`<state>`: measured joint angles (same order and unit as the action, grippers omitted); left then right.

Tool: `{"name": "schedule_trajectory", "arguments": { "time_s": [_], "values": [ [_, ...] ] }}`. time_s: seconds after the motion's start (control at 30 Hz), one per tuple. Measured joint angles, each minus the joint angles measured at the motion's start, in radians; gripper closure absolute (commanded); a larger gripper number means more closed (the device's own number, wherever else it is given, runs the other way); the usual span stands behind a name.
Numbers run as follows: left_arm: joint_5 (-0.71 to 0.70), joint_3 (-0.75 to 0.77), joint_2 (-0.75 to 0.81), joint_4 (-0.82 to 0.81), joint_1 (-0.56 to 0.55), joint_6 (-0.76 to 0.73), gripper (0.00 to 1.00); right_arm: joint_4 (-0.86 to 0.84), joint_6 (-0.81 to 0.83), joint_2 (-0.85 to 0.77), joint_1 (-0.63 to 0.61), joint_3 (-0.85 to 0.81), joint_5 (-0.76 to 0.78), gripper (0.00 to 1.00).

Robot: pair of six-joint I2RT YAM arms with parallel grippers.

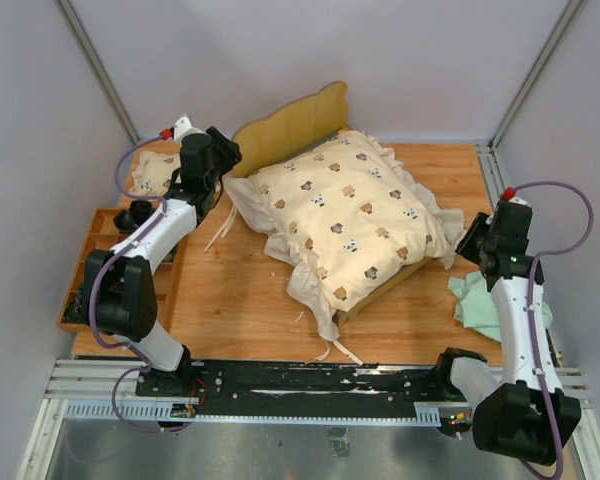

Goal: Set up the pet bed

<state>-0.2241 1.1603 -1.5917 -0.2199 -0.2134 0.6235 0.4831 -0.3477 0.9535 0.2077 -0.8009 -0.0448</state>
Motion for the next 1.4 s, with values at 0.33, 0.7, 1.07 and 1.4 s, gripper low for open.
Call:
{"name": "schedule_trajectory", "arguments": {
  "time_s": [0.33,0.7,1.07,1.4],
  "values": [
    [-0.150,0.100,-0.016,0.080,0.003,0.080,0.49,-0.020,0.064,0.257,0.000,-0.196,0.084,0.65],
    [-0.191,0.103,-0.115,0.036,0.005,0.114,0.54,-0.023,0.074,0.637,-0.005,-0.366,0.052,0.69],
    [-0.074,0.146,-0.296,-0.157,0.025,0.158,0.55,-0.066,0.017,0.452,-0.034,-0.166,0.053,0.71],
    [0.056,0.399,-0.518,-0.244,0.036,0.058,0.51,-0.074,-0.033,0.272,-0.036,-0.002,-0.114,0.73]
  ]
}}
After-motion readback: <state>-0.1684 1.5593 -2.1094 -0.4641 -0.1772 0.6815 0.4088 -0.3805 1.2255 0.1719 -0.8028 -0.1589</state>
